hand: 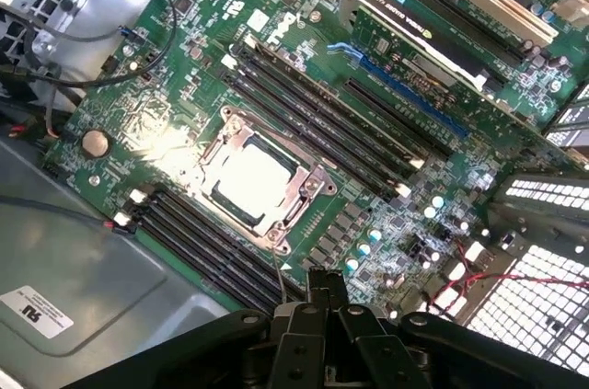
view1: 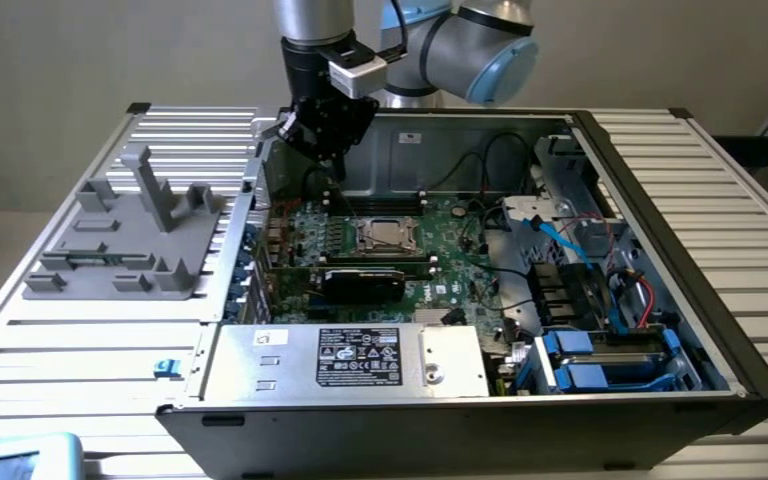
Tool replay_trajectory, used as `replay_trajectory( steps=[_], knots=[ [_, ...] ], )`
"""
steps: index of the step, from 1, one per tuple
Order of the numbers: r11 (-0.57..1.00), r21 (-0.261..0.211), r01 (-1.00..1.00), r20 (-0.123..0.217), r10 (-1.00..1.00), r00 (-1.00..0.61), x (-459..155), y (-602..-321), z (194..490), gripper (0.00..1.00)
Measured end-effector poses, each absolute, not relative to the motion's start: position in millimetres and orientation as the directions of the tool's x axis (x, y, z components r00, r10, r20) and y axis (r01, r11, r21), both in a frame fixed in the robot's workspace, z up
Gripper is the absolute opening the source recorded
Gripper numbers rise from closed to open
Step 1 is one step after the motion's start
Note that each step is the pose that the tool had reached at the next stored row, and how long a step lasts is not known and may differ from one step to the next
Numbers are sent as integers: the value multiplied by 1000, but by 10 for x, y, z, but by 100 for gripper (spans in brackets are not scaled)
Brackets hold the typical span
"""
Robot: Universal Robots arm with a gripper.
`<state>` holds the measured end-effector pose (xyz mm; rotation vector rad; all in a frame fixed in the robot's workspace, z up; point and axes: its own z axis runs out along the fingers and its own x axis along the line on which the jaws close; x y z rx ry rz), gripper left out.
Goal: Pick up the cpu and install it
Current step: 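Install the first cpu locking lever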
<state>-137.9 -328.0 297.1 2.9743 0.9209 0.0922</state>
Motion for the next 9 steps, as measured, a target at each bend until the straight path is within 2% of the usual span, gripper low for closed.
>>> replay_trajectory(
  steps=[9],
  knots=[
    [-864,37,502,47,503,863,-1405,-3280,2961,11]
  ],
)
